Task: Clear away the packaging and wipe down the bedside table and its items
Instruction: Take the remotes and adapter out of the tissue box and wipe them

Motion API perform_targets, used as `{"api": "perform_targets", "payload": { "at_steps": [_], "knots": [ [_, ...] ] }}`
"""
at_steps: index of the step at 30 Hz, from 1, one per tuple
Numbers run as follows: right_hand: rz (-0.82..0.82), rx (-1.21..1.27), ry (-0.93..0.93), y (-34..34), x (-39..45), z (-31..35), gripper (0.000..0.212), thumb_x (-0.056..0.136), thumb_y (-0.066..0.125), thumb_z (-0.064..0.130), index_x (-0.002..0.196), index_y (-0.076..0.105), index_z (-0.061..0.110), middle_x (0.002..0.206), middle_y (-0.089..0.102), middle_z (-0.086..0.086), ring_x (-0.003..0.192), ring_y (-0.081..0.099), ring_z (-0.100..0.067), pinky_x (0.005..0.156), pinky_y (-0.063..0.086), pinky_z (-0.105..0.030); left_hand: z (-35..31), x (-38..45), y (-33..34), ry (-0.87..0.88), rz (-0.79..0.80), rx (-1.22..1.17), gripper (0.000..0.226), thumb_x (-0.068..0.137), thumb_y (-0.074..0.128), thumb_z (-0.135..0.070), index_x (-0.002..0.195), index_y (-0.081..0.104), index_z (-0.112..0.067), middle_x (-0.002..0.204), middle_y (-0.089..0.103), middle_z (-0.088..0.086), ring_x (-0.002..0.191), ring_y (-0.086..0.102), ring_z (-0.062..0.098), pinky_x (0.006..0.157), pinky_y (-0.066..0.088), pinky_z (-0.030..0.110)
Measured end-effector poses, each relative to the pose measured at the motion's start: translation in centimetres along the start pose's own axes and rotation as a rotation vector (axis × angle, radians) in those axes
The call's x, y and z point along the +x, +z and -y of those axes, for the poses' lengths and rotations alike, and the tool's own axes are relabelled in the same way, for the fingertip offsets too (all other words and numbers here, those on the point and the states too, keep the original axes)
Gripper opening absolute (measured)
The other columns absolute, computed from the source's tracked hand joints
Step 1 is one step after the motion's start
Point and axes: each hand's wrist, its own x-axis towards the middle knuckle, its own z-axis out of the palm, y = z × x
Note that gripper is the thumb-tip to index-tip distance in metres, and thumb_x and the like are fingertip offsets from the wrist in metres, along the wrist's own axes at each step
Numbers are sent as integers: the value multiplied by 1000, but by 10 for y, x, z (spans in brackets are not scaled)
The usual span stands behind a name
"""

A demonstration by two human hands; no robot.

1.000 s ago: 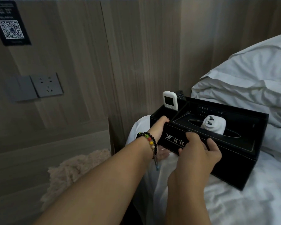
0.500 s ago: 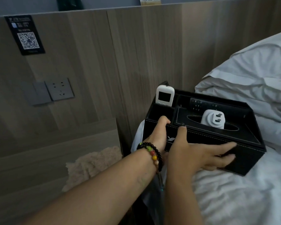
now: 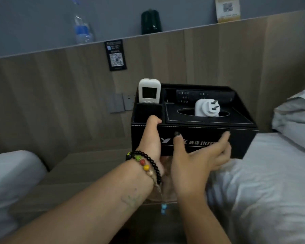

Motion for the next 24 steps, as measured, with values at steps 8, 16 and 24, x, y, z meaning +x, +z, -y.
{"api": "perform_targets", "payload": {
  "at_steps": [8, 16, 24],
  "knots": [
    [400, -117, -32, 65, -75, -11, 89, 86, 68, 22, 152, 8, 30, 156, -11, 8, 142, 5, -20, 100, 22, -24, -31, -20, -125, 64, -299, -99, 35, 76, 57, -44, 93, 68, -16, 85, 70, 6, 87, 69, 26, 87, 55, 40],
    [609, -168, 16, 108, -119, -38, 85, 87, 67, 16, 153, 12, 23, 156, -10, 2, 141, 4, -21, 101, 19, -19, -37, -26, -205, -1, -494, -98, 35, 74, 61, -44, 93, 66, -16, 88, 69, 5, 94, 67, 25, 99, 47, 40],
    [734, -195, 8, 134, -115, -62, 82, 89, 63, 11, 154, 13, 21, 155, -13, 6, 145, 2, -17, 103, 15, -13, -38, -14, -242, -158, -502, -148, 28, 79, 64, -37, 86, 65, -10, 84, 68, 8, 83, 63, 23, 97, 46, 34]
  ]
}}
